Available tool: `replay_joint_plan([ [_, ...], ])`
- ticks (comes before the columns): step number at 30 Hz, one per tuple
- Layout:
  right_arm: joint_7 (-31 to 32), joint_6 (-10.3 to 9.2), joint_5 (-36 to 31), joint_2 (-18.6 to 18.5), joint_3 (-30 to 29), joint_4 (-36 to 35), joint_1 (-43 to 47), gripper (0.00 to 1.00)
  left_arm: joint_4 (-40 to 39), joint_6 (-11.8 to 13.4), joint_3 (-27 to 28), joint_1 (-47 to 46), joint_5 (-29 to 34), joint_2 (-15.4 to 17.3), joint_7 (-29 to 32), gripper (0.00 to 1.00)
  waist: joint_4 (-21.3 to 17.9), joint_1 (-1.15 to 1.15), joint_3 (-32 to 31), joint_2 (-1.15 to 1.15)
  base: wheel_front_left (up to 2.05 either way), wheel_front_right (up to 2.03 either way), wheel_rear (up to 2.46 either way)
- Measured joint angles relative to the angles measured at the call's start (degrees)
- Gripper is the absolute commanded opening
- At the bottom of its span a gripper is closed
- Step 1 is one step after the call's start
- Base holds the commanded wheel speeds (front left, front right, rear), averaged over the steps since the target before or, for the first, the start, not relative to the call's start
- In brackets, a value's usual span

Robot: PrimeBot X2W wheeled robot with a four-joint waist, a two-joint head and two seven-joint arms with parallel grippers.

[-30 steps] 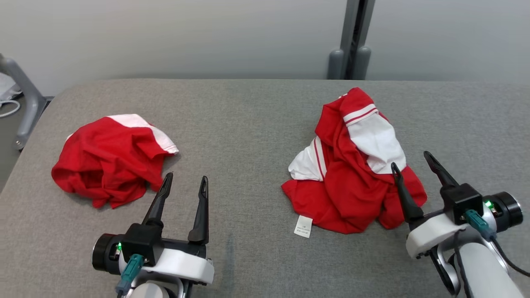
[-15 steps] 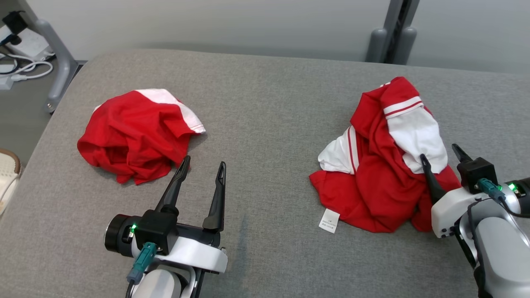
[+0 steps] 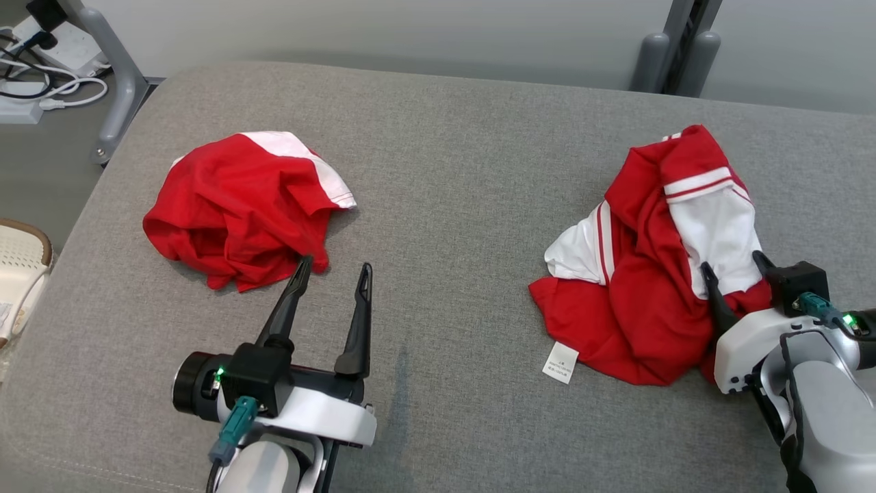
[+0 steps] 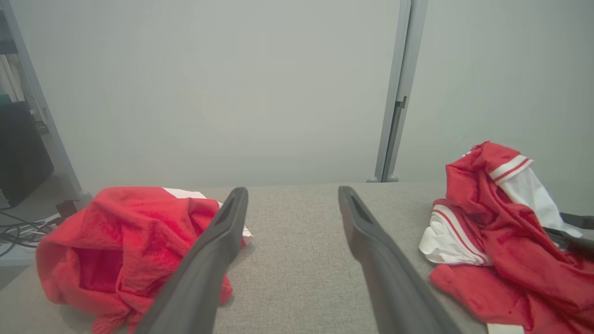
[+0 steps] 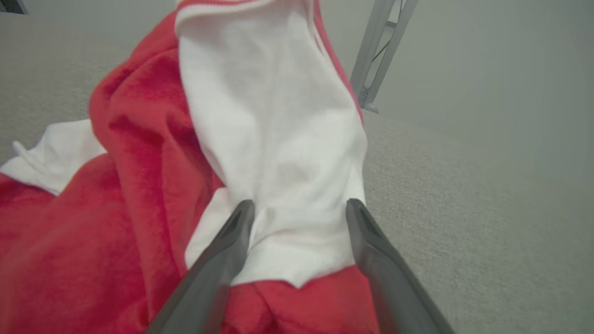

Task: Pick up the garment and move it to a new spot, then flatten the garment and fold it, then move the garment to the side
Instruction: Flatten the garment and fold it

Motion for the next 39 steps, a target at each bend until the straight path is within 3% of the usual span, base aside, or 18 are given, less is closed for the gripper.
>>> replay_joint_plan([
  [1, 0.01, 0.00, 0.71, 0.13, -0.01, 1.13, -0.42, 1.00, -0.01, 0.00, -0.01, -0.30, -0.29, -0.01, 0.00, 1.00, 0.05, 0.00, 0.11, 0.00, 0.00, 0.00, 0.00],
  [2, 0.00, 0.00, 1.34, 0.16, 0.25, 2.37, -1.02, 0.42, -0.05, 0.01, -0.02, -0.51, -0.36, -0.01, 0.00, 1.00, 0.13, 0.00, 0.19, 0.00, 0.00, 0.00, 0.00],
  [3, 0.00, 0.00, 1.71, 0.09, 0.70, 3.33, -1.54, 0.00, -0.07, 0.01, -0.07, -0.53, -0.41, 0.00, 0.00, 1.00, 0.22, 0.00, 0.23, 0.00, 0.00, 0.00, 0.00],
  [9, 0.00, 0.00, 3.44, -0.57, 1.82, 2.18, -3.13, 0.00, 0.33, 0.02, 0.02, -0.30, -0.52, 0.00, 0.00, 1.00, 0.33, 0.00, -0.19, 0.00, 0.00, 0.00, 0.00],
  [20, 0.00, 0.00, 6.78, -2.09, -0.78, -10.06, -8.63, 0.00, 0.63, 0.08, 0.10, 0.83, -0.79, 0.00, 0.00, 1.00, -0.93, 0.00, -4.20, 0.00, 0.00, 0.00, 0.00],
  [27, 0.00, 0.01, 10.33, 2.78, 8.23, -13.13, -18.30, 0.00, 0.97, 0.53, 0.62, 2.95, -1.32, 0.00, 0.00, 1.00, -2.19, 0.00, -7.35, 0.00, 0.00, 0.00, 0.00],
  [34, 0.00, 0.00, 18.46, 4.33, 8.81, -17.88, -28.23, 0.00, 0.78, 0.53, 1.49, 3.89, -1.35, 0.00, 0.00, 1.00, -3.30, 0.00, -9.17, 0.00, 0.00, 0.00, 0.00],
  [39, -0.01, 0.01, 19.89, 0.14, 5.53, -18.11, -27.18, 0.00, 0.35, 0.77, 2.26, 4.46, -1.34, 0.00, 0.00, 1.00, -4.59, 0.00, -9.44, 0.00, 0.00, 0.00, 0.00],
])
